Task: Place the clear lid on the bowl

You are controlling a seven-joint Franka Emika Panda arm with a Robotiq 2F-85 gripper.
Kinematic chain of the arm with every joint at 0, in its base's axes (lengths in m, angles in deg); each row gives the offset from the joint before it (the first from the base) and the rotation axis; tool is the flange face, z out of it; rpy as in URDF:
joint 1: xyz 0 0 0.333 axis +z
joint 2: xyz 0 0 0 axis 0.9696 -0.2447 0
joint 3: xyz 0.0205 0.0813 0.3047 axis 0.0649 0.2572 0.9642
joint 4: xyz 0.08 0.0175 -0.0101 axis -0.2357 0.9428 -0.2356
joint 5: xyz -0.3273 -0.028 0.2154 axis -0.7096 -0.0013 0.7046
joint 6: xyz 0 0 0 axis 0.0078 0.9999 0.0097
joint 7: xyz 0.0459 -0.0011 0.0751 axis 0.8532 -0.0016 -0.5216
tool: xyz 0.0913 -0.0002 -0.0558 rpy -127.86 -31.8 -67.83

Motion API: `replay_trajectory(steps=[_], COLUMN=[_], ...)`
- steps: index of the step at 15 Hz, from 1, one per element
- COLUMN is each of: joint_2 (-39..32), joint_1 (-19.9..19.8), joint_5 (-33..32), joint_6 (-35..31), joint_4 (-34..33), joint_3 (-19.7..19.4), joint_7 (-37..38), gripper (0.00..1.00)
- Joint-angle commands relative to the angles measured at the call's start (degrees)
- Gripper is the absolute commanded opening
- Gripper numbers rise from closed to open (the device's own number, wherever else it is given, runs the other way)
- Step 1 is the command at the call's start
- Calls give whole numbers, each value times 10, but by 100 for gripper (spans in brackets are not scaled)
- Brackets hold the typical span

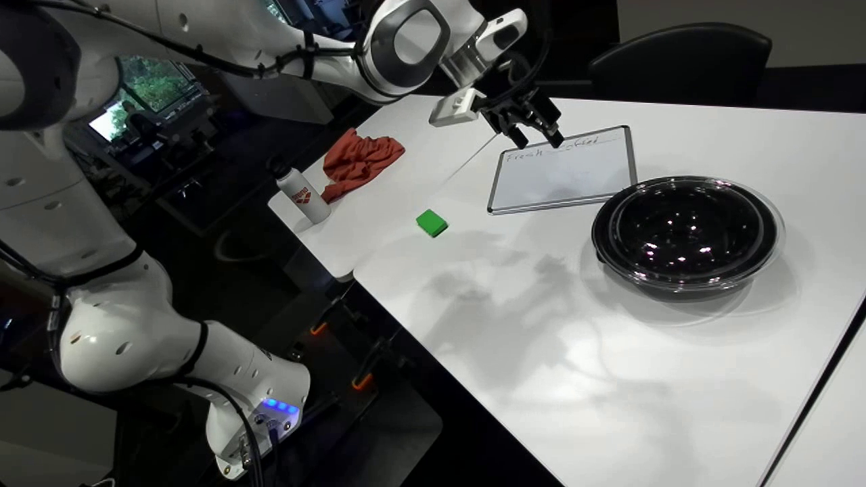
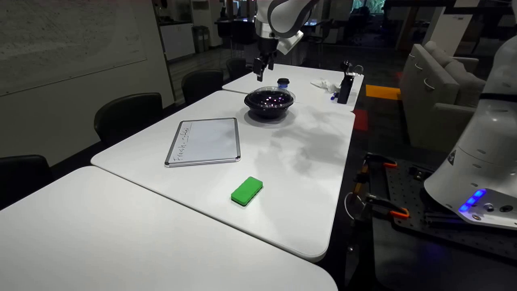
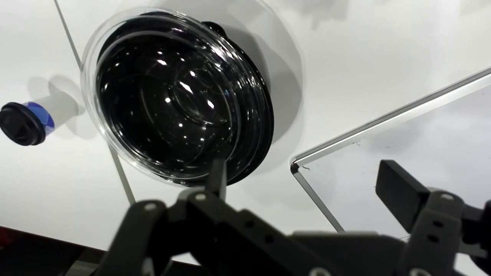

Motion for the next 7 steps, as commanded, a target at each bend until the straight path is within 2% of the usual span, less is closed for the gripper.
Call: replay_trajectory(steps=[1,7], joint_2=[64,105], joint_1=[10,5], joint_5=[15,22], joint_6=[60,112], joint_4=[36,48], joint_3=[4,9], joint_7=[16,19], gripper=[100,100])
